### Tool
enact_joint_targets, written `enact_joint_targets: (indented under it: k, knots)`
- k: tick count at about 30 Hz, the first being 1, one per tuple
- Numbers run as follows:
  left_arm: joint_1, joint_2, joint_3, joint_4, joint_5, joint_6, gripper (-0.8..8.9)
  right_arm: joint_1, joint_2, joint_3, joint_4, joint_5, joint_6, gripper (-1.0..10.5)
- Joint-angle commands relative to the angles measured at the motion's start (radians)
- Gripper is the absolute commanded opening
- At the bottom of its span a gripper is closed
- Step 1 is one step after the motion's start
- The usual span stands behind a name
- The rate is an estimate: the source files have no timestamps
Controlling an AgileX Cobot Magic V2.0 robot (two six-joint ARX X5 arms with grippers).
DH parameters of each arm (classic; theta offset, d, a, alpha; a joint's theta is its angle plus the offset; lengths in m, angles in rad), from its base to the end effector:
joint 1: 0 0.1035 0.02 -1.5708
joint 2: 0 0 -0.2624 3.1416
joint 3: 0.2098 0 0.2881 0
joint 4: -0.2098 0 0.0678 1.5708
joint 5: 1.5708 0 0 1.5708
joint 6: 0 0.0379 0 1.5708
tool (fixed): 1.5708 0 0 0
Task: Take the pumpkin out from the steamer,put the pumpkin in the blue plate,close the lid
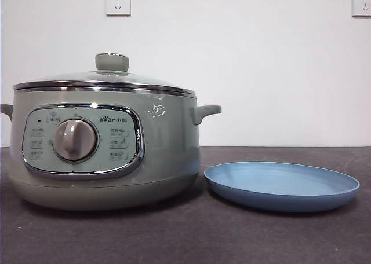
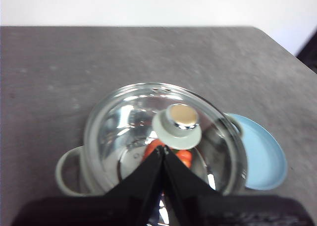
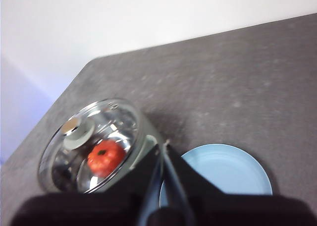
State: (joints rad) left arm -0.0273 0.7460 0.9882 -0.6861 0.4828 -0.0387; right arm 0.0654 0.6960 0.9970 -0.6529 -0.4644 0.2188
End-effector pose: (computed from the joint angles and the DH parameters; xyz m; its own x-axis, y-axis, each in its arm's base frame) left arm 0.1775 -0.0224 0.3639 0.7869 -0.4859 -0.3804 0.4264 0.8737 -0.2342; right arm 0.1639 0.0277 0.3775 0.8082 0.5018 -0.3082 -0.3919 0.8490 0.3545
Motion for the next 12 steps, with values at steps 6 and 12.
enact_joint_targets:
  k: [6,12]
  knots:
    - [-0.007,0.045,0.056,-0.009,0.041,0.034,4.04,0.001,0.096,0.080,-0.043,-0.008,-0.052,4.8]
    - [-0.017,0.078,0.059,0.022,0.042,0.012,4.13,0.002,0.107,0.080,-0.061,-0.008,-0.053,4.8]
